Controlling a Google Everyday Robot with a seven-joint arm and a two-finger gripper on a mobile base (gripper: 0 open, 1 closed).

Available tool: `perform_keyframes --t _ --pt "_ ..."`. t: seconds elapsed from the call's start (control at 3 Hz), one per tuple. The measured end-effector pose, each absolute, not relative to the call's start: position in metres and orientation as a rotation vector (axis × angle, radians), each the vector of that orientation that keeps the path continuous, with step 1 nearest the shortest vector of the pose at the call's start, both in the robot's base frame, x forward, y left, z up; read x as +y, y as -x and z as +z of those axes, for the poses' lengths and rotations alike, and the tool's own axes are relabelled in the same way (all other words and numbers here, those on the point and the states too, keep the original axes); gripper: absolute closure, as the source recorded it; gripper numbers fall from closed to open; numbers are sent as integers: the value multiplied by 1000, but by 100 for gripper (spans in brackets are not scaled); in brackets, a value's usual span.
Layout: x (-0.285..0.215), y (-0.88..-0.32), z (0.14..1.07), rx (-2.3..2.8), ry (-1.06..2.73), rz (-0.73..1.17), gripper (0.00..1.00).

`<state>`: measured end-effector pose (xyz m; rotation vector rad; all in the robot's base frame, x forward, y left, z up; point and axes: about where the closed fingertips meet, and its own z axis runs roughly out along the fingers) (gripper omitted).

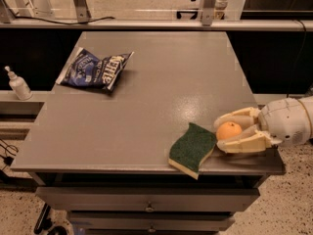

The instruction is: Move orange near sponge

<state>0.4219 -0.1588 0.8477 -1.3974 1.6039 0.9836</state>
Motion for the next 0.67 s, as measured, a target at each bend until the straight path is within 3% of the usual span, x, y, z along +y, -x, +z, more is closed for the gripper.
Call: perform_keyframes --t 0.33,0.67 --pt "-158 -420 846 1604 1401 984 12" --pt "-158 -421 844 1604 1402 981 0"
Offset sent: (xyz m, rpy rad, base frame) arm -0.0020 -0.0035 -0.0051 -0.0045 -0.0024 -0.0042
